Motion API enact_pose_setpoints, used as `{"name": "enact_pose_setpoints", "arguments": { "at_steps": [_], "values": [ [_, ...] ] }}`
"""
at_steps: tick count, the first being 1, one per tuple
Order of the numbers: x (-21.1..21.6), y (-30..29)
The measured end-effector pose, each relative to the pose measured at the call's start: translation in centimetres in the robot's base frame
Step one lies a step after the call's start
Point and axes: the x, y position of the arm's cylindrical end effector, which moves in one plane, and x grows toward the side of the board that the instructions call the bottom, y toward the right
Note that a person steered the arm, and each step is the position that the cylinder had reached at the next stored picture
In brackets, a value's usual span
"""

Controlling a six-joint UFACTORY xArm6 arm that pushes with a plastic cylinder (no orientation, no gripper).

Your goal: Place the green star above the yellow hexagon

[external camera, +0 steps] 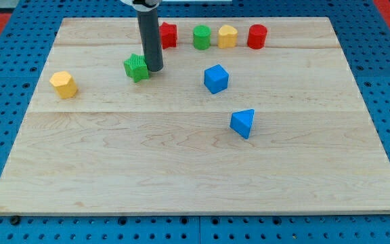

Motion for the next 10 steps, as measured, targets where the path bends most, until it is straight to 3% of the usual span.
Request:
{"name": "enact_pose_setpoints", "arguments": {
  "at_steps": [2,6,10],
  "values": [
    [-0.1,-0.6],
    [-0.1,-10.7],
    [-0.1,-12.9]
  ]
}}
